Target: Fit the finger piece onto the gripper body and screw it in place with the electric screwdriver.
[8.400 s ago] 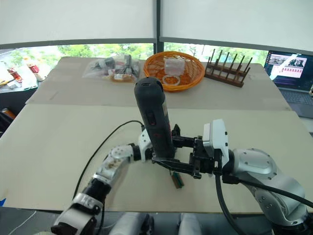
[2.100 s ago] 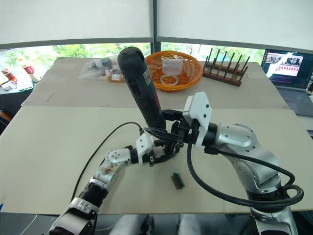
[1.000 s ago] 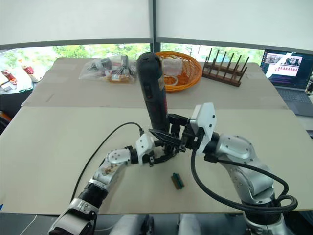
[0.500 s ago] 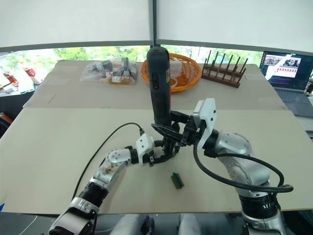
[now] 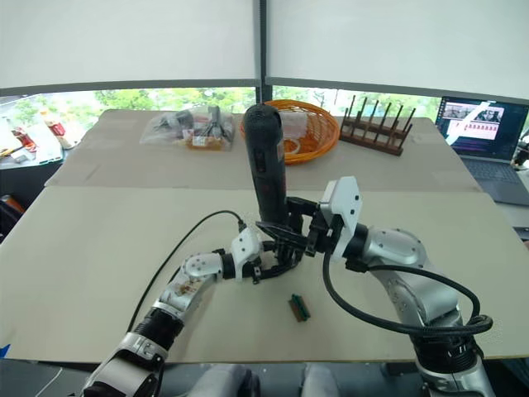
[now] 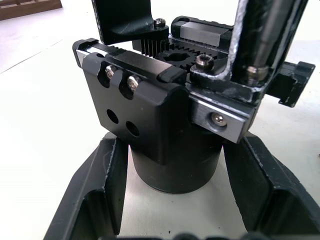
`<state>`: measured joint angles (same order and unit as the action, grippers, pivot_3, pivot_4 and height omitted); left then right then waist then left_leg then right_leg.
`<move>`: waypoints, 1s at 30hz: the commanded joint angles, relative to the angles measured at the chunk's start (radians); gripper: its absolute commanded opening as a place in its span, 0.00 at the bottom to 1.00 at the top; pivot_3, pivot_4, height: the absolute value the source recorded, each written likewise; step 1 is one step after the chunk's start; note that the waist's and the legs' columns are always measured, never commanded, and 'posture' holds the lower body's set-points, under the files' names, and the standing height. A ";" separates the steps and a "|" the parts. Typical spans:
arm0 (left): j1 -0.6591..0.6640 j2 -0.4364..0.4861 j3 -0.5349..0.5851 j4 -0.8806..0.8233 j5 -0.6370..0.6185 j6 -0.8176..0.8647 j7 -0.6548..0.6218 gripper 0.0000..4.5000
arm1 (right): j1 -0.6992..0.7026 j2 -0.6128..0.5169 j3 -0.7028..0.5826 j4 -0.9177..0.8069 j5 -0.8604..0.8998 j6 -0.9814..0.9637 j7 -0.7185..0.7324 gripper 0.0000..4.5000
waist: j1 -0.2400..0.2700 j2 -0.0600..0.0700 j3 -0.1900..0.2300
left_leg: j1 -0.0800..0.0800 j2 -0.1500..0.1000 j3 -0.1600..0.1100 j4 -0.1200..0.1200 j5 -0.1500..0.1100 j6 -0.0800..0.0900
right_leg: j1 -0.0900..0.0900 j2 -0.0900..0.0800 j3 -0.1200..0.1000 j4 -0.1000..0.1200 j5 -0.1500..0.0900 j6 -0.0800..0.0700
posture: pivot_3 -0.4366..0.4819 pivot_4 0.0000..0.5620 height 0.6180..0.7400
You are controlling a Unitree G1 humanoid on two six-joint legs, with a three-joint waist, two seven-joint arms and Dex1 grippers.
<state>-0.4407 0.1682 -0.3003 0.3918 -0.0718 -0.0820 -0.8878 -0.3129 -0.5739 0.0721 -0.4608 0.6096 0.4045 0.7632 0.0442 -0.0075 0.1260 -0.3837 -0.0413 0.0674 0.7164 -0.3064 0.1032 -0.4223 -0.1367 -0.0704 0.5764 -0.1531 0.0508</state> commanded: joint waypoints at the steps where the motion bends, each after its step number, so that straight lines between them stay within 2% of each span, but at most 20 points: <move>1: -0.006 -0.004 -0.005 -0.012 0.000 0.006 -0.004 0.51 | 0.055 -0.030 0.074 0.129 -0.095 0.075 -0.001 0.42 | 0.000 0.000 0.000 | 0.000 0.000 0.000 0.000 0.000 0.000 | 0.000 0.000 0.000 0.000 0.000 0.000 | 0.48 0.27 1.00; 15: 0.003 0.000 -0.008 -0.019 -0.001 0.011 -0.010 0.51 | 0.062 -0.037 0.058 0.118 -0.094 0.056 0.006 0.42 | 0.001 0.000 0.000 | 0.000 0.000 0.000 -0.001 0.000 0.000 | 0.000 -0.001 -0.001 0.000 -0.003 0.003 | 0.48 0.27 1.00; 19: 0.009 -0.009 0.000 -0.019 -0.016 0.059 -0.001 0.51 | 0.041 -0.049 0.025 0.058 -0.068 0.053 0.009 0.42 | 0.003 0.000 0.000 | 0.000 0.000 0.000 -0.001 0.000 0.000 | 0.000 -0.002 -0.001 0.000 -0.004 0.004 | 0.48 0.27 1.00; 23: 0.025 -0.011 -0.007 -0.021 -0.008 0.063 0.006 0.51 | -0.072 -0.047 -0.063 -0.093 0.100 0.103 -0.011 0.42 | 0.002 0.001 0.002 | -0.003 0.000 0.000 -0.001 0.000 0.000 | -0.002 -0.002 -0.001 -0.001 -0.004 0.005 | 0.48 0.27 1.00; 25: 0.029 -0.007 -0.010 -0.014 0.000 0.056 0.005 0.51 | -0.141 -0.025 -0.112 -0.144 0.218 0.116 -0.027 0.42 | 0.003 0.001 0.005 | -0.006 0.000 0.000 -0.001 0.000 0.000 | -0.006 -0.003 -0.001 -0.001 -0.001 0.000 | 0.48 0.27 1.00; 28: 0.027 -0.007 -0.010 0.000 0.005 0.049 0.008 0.51 | -0.193 -0.040 -0.145 -0.197 0.342 0.152 0.010 0.42 | 0.006 0.001 0.007 | -0.021 -0.001 0.000 -0.001 0.003 -0.001 | -0.018 -0.003 -0.001 0.001 0.002 -0.003 | 0.48 0.27 1.00; 30: 0.023 -0.011 -0.011 0.007 0.008 0.049 0.011 0.51 | -0.215 -0.045 -0.150 -0.210 0.376 0.165 0.015 0.42 | 0.007 0.001 0.007 | -0.022 -0.002 -0.002 -0.002 0.011 -0.002 | -0.018 -0.002 -0.004 0.000 0.002 -0.003 | 0.48 0.27 1.00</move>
<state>-0.4271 0.1568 -0.2971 0.3536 -0.0871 -0.0590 -0.8927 -0.5124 -0.6183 -0.0443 -0.6238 0.9274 0.5717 0.7676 0.0514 -0.0066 0.1325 -0.4060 -0.0424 0.0639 0.7144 -0.2964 0.1028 -0.4406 -0.1393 -0.0768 0.5753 -0.1510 0.0471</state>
